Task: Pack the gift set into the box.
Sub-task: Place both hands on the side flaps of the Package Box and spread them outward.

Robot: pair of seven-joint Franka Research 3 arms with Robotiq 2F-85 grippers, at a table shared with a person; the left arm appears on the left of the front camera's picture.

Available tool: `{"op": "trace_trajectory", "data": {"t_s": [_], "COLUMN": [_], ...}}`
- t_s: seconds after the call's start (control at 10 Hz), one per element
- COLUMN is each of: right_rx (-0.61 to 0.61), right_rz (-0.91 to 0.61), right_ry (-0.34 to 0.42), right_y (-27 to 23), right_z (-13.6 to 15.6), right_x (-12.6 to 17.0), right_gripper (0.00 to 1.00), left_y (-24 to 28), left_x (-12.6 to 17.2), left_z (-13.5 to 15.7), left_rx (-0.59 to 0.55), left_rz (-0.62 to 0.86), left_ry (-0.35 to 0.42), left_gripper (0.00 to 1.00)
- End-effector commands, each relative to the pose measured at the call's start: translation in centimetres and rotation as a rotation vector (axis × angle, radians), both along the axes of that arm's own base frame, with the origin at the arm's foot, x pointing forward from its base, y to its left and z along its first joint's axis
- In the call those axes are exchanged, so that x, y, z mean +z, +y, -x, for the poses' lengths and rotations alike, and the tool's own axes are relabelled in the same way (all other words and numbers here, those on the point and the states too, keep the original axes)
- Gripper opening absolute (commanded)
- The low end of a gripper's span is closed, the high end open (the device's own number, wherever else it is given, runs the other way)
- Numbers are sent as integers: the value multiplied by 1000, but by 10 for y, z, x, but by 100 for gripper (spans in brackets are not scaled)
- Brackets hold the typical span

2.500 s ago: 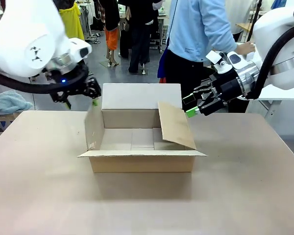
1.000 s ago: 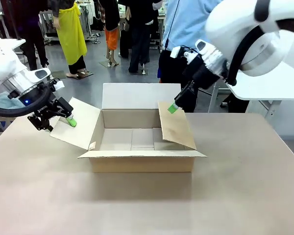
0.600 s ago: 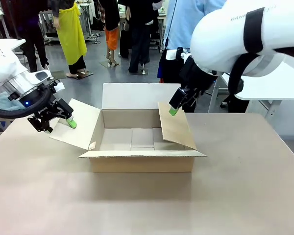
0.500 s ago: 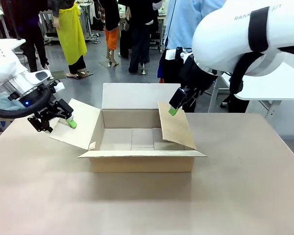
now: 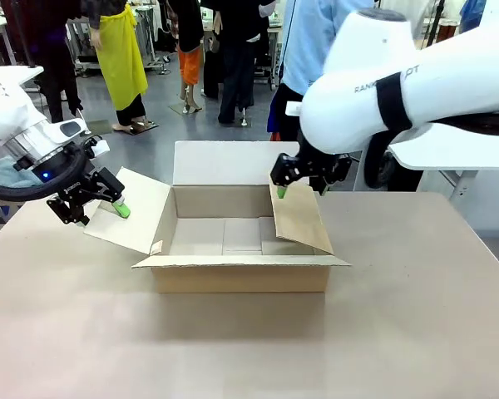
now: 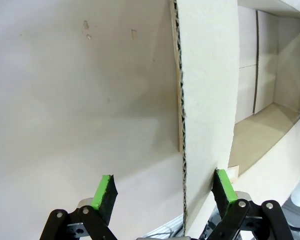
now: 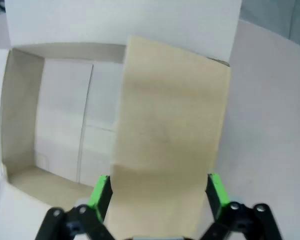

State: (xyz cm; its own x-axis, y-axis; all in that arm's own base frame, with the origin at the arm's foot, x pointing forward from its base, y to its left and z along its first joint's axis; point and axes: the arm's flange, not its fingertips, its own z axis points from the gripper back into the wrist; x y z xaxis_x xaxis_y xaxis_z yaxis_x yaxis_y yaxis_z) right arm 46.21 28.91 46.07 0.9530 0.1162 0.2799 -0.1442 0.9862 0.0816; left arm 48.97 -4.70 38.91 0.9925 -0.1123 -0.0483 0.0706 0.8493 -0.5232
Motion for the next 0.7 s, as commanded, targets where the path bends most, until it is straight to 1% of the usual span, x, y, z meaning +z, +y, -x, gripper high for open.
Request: {"op": "trace_trajectory", "data": {"t_s": [0.0, 0.2, 0.3, 0.5, 0.6], "right_rx": [-100, -83, -114, -117, -163], "right_rz": [124, 240, 296, 336, 377], "right_ry": [17, 7, -2, 25, 23], "right_y": [75, 104, 110, 112, 109], "right_z": [-19, -18, -21, -30, -36], "right_x": [4, -8, -14, -31, -38], "right_gripper": [100, 100, 100, 100, 100], "left_y": [1, 1, 1, 1, 1], "left_x": [1, 1, 1, 1, 1], "left_z": [3, 3, 3, 3, 3], "left_rx": [5, 5, 5, 5, 5], "left_rz": [-20, -20, -20, -20, -20], "left_ry": [-5, -5, -5, -5, -5], "left_gripper": [100, 100, 100, 100, 100]}}
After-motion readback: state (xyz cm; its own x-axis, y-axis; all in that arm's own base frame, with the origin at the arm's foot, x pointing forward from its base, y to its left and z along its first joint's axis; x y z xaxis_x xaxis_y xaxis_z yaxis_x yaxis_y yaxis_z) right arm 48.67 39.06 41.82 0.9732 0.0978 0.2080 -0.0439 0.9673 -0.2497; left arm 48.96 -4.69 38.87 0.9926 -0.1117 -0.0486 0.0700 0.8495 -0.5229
